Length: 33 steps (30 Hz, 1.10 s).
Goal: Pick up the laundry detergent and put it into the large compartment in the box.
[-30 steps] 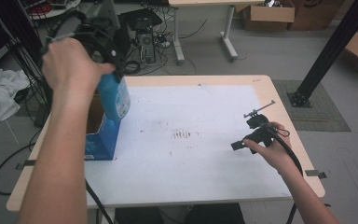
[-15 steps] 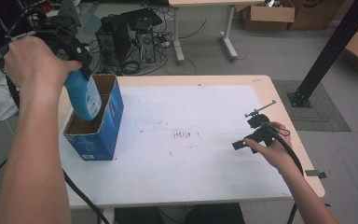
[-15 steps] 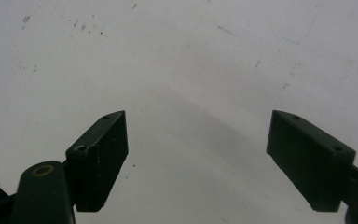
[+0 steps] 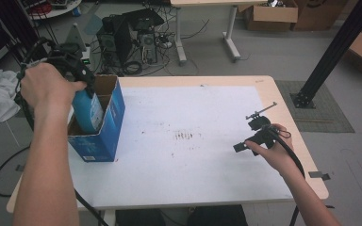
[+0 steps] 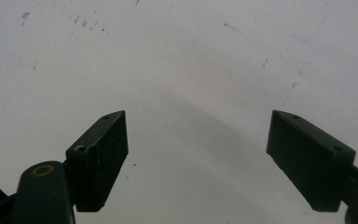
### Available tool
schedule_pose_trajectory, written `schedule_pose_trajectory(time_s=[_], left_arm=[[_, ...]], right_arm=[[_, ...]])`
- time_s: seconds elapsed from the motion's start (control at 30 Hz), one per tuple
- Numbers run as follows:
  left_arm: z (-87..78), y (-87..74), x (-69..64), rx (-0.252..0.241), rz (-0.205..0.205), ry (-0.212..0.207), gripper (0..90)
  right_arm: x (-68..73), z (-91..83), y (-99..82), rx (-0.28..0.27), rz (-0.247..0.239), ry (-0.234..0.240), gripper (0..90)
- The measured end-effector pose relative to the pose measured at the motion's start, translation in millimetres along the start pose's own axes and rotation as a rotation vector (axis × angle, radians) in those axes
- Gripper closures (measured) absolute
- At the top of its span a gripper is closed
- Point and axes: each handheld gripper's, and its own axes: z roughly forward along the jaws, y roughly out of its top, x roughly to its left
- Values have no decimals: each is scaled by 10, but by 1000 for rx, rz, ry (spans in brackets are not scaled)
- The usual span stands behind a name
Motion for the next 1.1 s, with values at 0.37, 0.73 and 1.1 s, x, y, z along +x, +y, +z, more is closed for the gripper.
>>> schedule_pose_trajectory(time_s=[0.37, 0.73, 1.1], left_arm=[[456, -12, 43, 48, -13, -15, 381], [793, -47, 75, 84, -21, -3, 381], [998, -48, 78, 121, -21, -1, 381]], right_arm=[[19, -10, -7, 0, 6, 1, 207], [20, -4, -14, 4, -6, -2, 206], [17, 14, -24, 6, 4, 0, 207]])
